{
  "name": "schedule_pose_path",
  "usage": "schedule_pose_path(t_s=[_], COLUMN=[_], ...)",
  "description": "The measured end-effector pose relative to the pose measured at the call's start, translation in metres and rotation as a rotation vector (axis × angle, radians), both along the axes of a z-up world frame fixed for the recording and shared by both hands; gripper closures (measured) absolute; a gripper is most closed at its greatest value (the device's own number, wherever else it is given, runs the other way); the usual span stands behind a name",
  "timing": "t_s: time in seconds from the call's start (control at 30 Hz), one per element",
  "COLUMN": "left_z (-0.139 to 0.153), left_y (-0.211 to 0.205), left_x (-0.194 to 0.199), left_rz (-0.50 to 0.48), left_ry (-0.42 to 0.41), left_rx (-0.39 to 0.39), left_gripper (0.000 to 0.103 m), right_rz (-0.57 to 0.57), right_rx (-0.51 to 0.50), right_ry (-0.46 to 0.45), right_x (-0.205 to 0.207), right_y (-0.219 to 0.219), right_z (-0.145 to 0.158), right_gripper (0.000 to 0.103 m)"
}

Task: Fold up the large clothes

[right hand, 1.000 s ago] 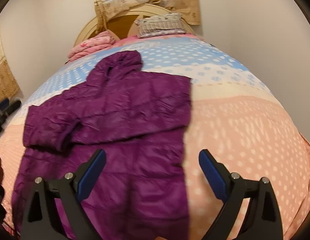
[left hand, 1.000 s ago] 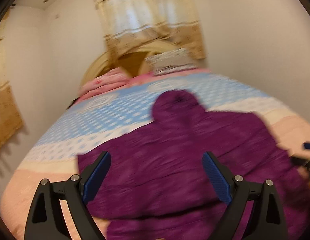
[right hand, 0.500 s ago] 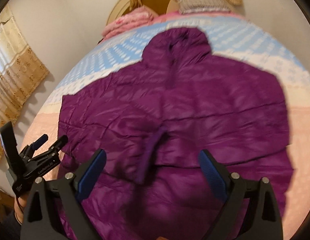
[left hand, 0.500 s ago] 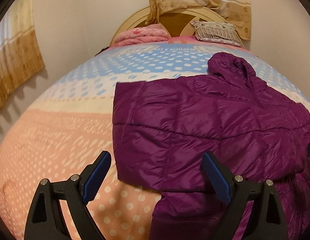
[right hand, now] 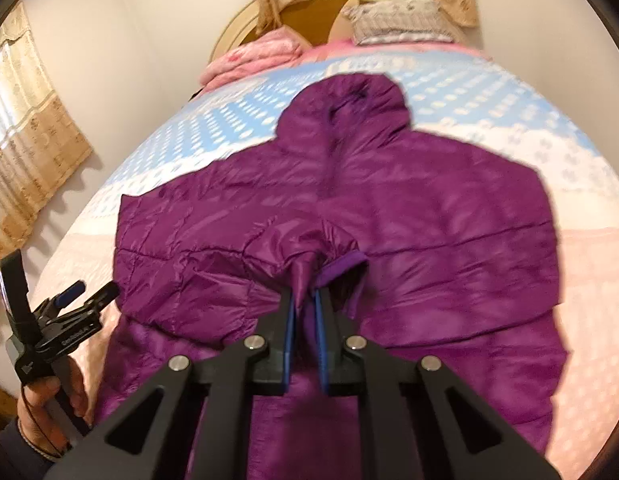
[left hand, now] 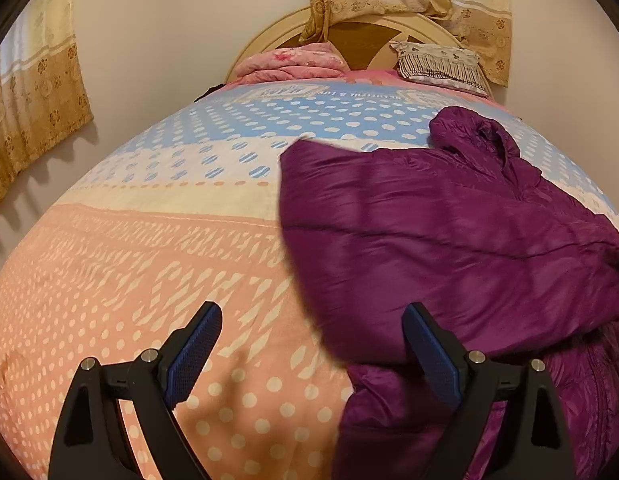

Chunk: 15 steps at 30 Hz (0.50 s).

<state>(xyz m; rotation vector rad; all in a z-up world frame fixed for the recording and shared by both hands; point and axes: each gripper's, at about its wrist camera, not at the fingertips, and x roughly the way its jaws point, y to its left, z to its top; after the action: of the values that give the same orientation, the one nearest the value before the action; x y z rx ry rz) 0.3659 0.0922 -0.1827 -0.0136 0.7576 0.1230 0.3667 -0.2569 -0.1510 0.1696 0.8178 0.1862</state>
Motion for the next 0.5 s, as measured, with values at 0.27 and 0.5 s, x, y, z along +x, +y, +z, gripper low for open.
schedule_pose_path(t_s=[0.27, 0.5], left_z=[0.009, 0.013], left_y=[-0.004, -0.013], left_x=[0.001, 0.009], left_rz=[-0.012, -0.033], left_ry=[-0.014, -0.008], left_rx=[0.003, -0.005], left_gripper=[0.011, 0.011], right_rz=[-0.112, -0.182], right_rx=[-0.01, -0.072], right_ry=[0.009, 0.041], right_x=[-0.009, -0.019], right_y=[-0.049, -0.072], right_z=[-0.005, -0.025], right_gripper=[0.091, 0.091])
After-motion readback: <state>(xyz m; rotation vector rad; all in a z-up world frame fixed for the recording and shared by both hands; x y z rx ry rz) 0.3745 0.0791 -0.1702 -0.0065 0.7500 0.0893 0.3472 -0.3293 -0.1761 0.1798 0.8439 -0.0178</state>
